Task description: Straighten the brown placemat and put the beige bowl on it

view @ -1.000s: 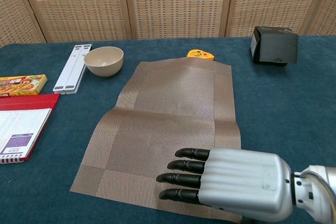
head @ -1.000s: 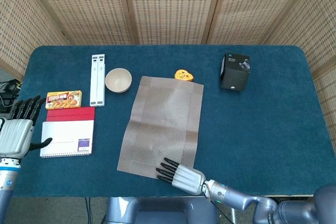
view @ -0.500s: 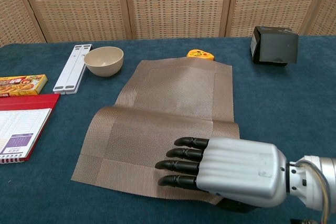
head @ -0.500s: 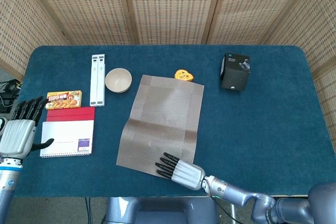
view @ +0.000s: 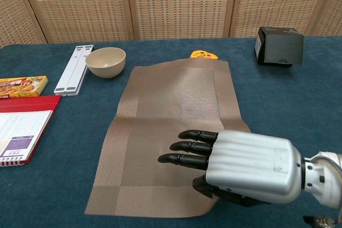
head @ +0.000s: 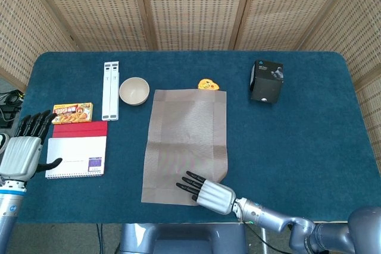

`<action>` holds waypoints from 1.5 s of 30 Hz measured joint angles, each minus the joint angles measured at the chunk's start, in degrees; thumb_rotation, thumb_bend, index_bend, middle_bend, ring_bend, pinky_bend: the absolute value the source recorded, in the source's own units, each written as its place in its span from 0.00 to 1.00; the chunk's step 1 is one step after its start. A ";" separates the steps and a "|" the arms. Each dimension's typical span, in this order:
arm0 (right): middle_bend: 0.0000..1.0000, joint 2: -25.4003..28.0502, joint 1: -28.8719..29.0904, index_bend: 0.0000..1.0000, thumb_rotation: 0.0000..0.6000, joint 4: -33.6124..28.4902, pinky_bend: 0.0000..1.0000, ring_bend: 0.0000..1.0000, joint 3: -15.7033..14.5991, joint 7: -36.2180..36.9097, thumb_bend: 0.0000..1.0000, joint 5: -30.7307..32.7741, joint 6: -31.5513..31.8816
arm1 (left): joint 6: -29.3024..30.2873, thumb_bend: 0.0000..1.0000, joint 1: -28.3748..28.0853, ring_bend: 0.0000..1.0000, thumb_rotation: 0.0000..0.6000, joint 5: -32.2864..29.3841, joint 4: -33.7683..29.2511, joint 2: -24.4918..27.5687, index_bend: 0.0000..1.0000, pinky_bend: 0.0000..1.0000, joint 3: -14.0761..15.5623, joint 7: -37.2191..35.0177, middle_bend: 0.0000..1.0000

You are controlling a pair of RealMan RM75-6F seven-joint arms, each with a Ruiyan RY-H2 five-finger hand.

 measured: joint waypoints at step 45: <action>0.00 9.15 1.58 0.00 1.00 42.90 0.00 0.00 1.94 -5.63 0.00 -0.34 16.77 | -2.76 0.00 -0.95 0.00 1.00 -0.47 0.03 -2.09 0.00 0.00 0.40 4.38 0.00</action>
